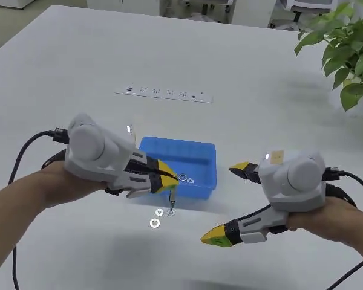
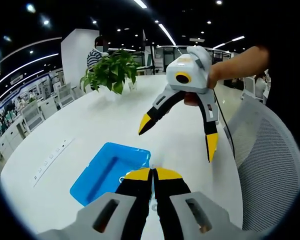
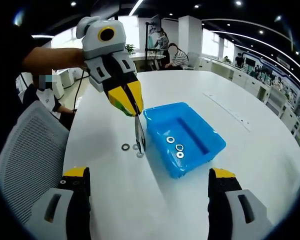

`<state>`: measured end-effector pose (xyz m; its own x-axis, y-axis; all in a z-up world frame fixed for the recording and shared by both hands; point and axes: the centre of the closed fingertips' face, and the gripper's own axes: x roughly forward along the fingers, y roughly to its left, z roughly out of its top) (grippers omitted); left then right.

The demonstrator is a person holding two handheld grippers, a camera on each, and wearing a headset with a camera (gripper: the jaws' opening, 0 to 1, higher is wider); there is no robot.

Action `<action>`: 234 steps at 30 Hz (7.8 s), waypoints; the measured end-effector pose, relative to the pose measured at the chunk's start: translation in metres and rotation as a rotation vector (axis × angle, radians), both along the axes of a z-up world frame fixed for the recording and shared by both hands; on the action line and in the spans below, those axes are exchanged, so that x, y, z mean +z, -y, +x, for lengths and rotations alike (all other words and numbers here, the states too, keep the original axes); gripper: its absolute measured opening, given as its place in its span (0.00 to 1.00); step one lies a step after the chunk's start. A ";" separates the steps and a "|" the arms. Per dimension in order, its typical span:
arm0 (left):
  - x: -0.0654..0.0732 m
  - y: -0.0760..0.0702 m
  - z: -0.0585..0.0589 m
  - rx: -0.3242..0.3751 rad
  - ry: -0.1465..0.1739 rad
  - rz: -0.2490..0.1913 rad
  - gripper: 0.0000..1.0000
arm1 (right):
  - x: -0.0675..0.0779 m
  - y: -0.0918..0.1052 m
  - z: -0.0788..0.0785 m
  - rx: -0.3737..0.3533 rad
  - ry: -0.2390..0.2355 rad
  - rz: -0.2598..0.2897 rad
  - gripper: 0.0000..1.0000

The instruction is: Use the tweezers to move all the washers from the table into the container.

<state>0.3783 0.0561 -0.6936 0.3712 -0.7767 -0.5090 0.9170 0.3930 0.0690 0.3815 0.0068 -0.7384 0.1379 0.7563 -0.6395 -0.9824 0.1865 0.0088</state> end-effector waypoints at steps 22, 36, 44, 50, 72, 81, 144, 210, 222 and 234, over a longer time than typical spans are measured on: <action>-0.002 -0.003 -0.004 -0.049 0.014 0.034 0.05 | 0.001 -0.032 -0.014 0.189 0.057 0.043 0.61; -0.003 0.001 -0.006 -0.106 -0.004 0.050 0.05 | -0.008 -0.051 -0.013 0.314 0.097 0.019 0.35; -0.003 0.002 -0.005 -0.117 -0.014 0.048 0.05 | -0.015 -0.061 -0.012 0.367 0.108 0.009 0.27; -0.003 0.001 -0.003 -0.113 -0.016 0.049 0.05 | -0.018 -0.070 -0.010 0.420 0.128 0.000 0.22; -0.006 0.002 -0.003 -0.109 -0.025 0.051 0.06 | -0.021 -0.078 -0.010 0.437 0.078 0.005 0.08; -0.007 0.002 -0.003 -0.103 -0.024 0.064 0.06 | -0.022 -0.078 -0.009 0.421 0.061 -0.002 0.07; 0.022 -0.032 -0.018 0.190 -0.048 -0.130 0.99 | 0.049 -0.071 0.015 0.402 0.103 0.039 0.08; 0.013 -0.012 0.055 0.070 -0.023 -0.059 0.22 | -0.014 -0.073 0.058 0.389 0.076 -0.009 0.08; 0.006 -0.001 0.067 0.036 -0.005 -0.021 0.15 | -0.017 -0.073 0.058 0.394 0.069 -0.005 0.09; 0.001 0.005 0.066 -0.003 -0.009 -0.008 0.07 | -0.017 -0.072 0.059 0.393 0.071 -0.005 0.09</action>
